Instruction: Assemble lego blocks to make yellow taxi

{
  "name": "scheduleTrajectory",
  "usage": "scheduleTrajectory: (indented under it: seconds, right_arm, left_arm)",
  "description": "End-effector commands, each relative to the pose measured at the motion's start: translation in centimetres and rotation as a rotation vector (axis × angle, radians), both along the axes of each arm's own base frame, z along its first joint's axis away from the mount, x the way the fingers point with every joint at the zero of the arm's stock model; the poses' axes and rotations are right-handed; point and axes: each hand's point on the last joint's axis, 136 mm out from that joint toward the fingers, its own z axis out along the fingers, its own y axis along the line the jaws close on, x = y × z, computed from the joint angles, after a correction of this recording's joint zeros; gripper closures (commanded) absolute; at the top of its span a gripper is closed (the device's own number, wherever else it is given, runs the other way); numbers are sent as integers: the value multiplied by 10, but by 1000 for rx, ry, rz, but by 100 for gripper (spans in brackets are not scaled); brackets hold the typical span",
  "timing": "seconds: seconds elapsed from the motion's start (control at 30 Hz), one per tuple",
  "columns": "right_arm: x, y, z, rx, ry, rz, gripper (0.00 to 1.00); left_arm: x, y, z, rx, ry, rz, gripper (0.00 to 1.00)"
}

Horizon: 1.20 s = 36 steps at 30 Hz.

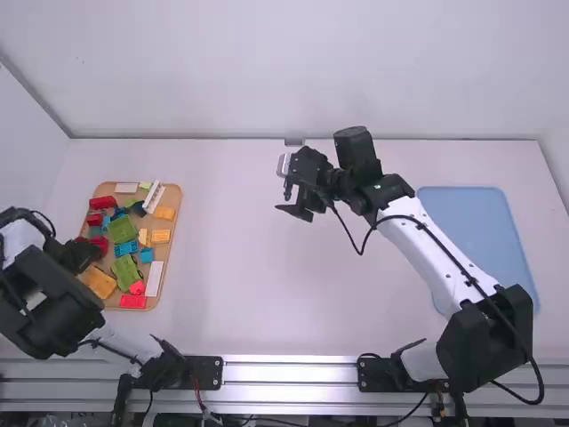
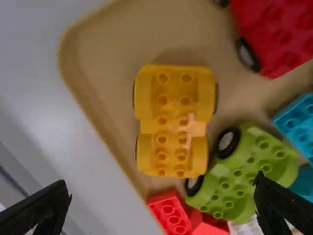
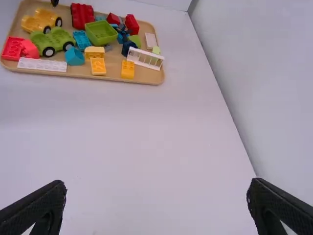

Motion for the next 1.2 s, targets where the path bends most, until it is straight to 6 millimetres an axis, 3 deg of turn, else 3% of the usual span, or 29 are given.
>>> scheduleTrajectory:
  seconds: [0.0,0.2,0.33,1.17]
  right_arm:
    - [5,4,11,18,-25,4,2]
    - [1,11,9,17,-27,21,1]
    - [2,12,8,16,-23,22,1]
    - [-1,10,2,2,7,19,1]
  left_arm:
    - [3,-10,-9,-34,-24,-67,1]
    - [2,-8,-26,2,-28,-38,0]
    - [-4,-2,-30,39,-6,58,9]
    - [-7,-9,-52,61,-22,214,10]
